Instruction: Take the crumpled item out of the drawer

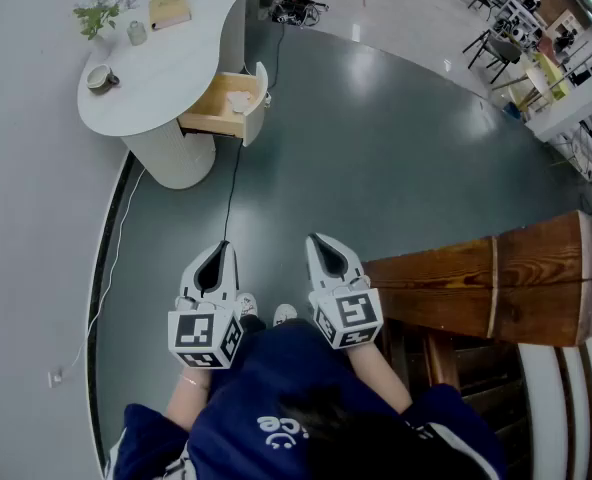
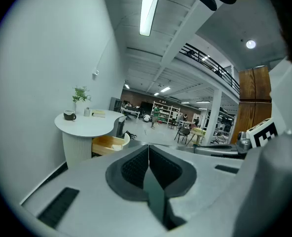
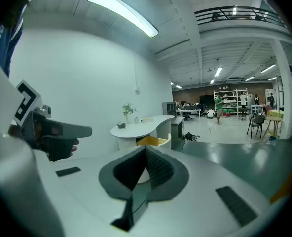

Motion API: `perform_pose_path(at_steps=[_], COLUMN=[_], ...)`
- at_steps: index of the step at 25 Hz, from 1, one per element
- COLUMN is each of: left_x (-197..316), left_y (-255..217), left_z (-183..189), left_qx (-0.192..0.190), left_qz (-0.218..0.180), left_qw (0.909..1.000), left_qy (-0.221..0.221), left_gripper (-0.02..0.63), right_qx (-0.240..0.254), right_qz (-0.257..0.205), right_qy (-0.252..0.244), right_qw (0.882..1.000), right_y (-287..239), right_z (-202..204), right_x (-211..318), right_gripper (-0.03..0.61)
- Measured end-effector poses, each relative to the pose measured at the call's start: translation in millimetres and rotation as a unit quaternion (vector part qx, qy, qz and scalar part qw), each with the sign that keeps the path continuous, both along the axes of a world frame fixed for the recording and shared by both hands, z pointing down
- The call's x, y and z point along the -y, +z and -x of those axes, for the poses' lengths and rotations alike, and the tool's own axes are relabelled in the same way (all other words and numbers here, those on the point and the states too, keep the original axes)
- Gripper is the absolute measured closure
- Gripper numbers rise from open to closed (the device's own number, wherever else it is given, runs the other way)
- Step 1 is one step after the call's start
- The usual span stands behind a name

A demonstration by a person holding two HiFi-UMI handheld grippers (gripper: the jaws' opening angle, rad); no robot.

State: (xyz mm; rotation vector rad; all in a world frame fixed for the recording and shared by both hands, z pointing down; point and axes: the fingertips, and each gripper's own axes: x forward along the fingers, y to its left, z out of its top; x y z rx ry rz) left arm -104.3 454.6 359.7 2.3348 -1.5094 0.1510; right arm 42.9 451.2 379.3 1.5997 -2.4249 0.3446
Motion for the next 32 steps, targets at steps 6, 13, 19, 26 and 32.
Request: perform_pose_path(at_steps=[6, 13, 19, 26, 32], left_x=[8.3, 22.9, 32.8, 57.2, 104.1], left_y=[4.7, 11.9, 21.8, 28.0, 24.0], left_z=[7.6, 23.7, 39.7, 42.4, 39.9], left_qx=[-0.001, 0.0, -0.002, 0.0, 0.001], left_qz=[0.002, 0.007, 0.02, 0.024, 0.022], left_qw=[1.0, 0.9995, 0.9992, 0.9991, 0.9997], left_qy=[0.008, 0.031, 0.035, 0.033, 0.006], left_gripper=[0.608, 0.607, 0.607, 0.607, 0.607], right_qx=[-0.002, 0.013, 0.015, 0.021, 0.027], right_qz=[0.002, 0.008, 0.011, 0.009, 0.01], right_qy=[0.003, 0.033, 0.033, 0.028, -0.004], right_qw=[1.0, 0.999, 0.999, 0.999, 1.0], right_y=[1.7, 5.5, 10.4, 13.6, 17.8], right_z=[8.9, 18.7, 39.7, 41.4, 37.5], right_x=[5.4, 14.1, 15.8, 49.0, 107.5], right_gripper=[0.572, 0.571, 0.571, 0.571, 0.571])
